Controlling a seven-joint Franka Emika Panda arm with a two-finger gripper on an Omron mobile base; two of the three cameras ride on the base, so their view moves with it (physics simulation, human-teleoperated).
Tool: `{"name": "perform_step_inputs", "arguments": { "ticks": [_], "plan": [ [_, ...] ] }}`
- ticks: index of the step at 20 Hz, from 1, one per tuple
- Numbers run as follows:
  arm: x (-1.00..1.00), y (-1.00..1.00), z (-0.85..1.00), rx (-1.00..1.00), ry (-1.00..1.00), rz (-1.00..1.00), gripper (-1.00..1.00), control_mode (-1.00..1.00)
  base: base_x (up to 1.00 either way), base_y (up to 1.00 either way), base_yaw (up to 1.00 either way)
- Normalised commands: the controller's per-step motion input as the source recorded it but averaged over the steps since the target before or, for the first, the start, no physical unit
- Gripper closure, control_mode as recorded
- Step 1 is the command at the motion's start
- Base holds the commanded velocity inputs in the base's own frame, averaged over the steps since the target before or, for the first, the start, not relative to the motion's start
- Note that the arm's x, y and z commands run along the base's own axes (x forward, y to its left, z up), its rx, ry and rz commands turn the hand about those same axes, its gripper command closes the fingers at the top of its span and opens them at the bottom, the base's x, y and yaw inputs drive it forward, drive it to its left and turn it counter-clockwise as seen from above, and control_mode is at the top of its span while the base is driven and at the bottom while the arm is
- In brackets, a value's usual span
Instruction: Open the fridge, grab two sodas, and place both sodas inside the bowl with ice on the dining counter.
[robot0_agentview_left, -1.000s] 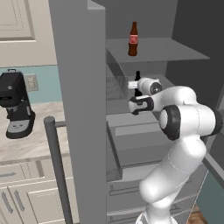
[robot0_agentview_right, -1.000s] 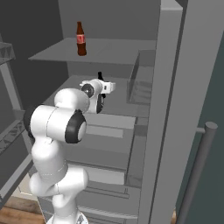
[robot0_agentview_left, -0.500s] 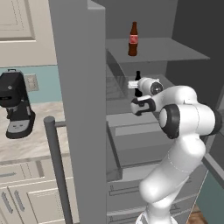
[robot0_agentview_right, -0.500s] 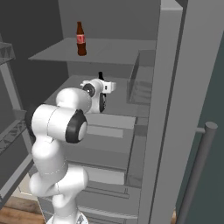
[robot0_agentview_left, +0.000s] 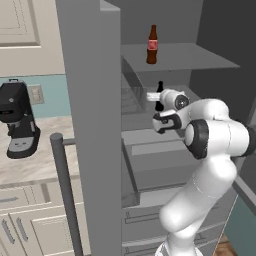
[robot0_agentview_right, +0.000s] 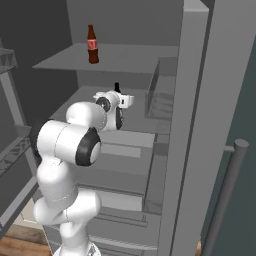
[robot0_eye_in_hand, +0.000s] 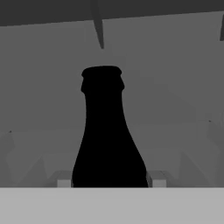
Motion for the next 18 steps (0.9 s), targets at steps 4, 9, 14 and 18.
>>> {"name": "perform_step_inputs", "arguments": {
  "ticks": [4, 9, 14, 18],
  "plan": [
    [-0.63, -0.07, 0.05, 0.04, -0.06, 0.02, 1.0, -1.0, 0.0, 0.0, 0.0],
    [-0.83, 0.01, 0.43, -0.01, 0.0, 0.01, 1.0, -1.0, 0.0, 0.0, 0.0],
    [-0.93, 0.02, 0.59, -0.08, 0.07, 0.0, 1.0, -1.0, 0.0, 0.0, 0.0],
    [-0.96, 0.0, 0.79, -0.04, 0.15, 0.0, 1.0, -1.0, 0.0, 0.0, 0.0]
  ]
}}
